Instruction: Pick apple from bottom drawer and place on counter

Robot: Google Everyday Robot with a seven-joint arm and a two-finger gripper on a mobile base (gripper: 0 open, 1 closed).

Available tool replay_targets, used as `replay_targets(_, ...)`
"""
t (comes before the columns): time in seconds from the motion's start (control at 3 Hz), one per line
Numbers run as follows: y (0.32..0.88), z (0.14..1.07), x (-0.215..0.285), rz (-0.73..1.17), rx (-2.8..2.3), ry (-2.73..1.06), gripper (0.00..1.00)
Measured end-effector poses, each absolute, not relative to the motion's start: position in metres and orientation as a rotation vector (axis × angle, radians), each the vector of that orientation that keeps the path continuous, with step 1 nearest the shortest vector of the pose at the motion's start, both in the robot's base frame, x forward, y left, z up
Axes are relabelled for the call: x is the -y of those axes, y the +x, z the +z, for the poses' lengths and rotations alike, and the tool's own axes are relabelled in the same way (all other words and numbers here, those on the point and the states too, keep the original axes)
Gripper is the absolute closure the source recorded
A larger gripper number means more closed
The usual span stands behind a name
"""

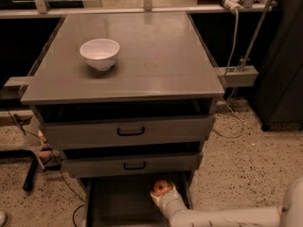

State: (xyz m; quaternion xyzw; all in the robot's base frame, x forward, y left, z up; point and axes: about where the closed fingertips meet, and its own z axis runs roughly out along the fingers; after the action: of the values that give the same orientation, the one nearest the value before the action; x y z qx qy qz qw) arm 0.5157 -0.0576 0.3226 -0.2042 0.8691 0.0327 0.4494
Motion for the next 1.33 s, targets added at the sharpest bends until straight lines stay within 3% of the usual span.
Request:
replay_targets(0.67, 0.479, 0.395, 0.103, -0.022, -2.184, -0.439, 1.0)
replay_targets(1.33, 0.48, 0.409, 0.105, -0.02, -2.179, -0.445, 1.0)
